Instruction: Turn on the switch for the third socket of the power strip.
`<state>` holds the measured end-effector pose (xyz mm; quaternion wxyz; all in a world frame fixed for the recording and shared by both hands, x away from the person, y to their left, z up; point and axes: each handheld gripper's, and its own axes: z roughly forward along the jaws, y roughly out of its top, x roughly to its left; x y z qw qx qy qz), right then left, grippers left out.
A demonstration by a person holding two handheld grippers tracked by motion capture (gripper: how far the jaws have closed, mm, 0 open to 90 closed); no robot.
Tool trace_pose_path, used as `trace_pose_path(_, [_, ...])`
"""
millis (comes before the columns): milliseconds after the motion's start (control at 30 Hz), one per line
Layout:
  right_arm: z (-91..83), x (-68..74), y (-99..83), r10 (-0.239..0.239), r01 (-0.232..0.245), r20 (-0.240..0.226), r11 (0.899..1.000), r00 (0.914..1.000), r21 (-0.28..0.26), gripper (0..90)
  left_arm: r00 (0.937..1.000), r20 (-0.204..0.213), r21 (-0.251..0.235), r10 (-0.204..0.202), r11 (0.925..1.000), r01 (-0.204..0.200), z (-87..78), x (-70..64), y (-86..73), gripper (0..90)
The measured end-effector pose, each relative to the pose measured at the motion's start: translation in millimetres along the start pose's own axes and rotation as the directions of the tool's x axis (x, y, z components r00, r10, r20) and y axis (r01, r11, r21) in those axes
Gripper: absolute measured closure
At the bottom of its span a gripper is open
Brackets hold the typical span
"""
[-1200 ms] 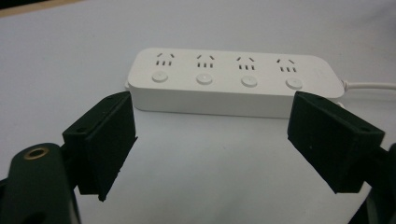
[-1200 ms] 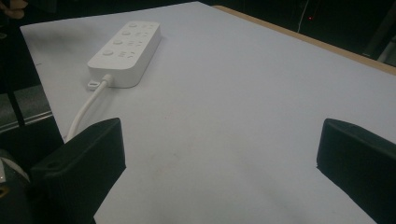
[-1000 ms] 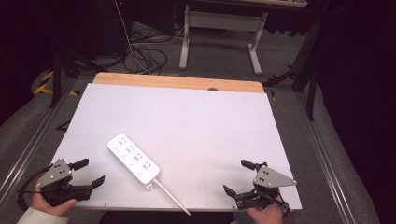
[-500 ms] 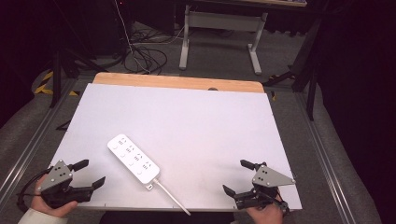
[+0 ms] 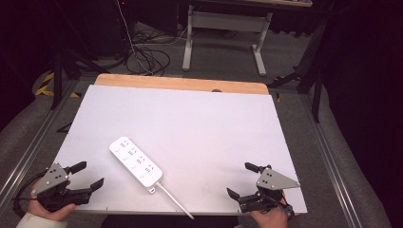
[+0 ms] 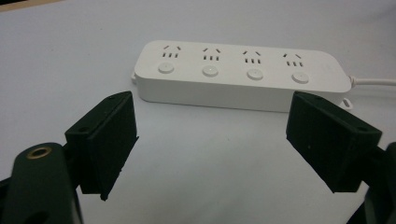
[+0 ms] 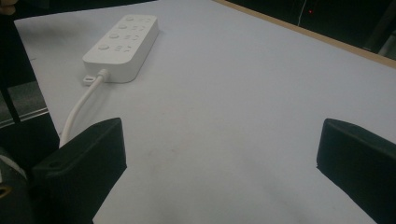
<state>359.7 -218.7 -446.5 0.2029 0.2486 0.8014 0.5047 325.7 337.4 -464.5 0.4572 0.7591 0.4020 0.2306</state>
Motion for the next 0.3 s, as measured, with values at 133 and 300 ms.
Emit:
trace_pose_path(133, [0.3, -0.2, -0.1, 0.003, -0.003, 0.002, 1.000, 1.0000, 0.002, 1.9, 0.9996, 0.024, 0.011, -0.013, 0.9999, 0.013, 0.8, 1.9, -0.5, 16.2])
trace_pose_path(300, [0.2, -0.5, -0.1, 0.003, -0.003, 0.004, 1.000, 1.0000, 0.010, 1.9, 0.9998, 0.021, 0.009, 0.001, 1.0000, -0.001, 1.1, 0.7, 0.0, 15.2])
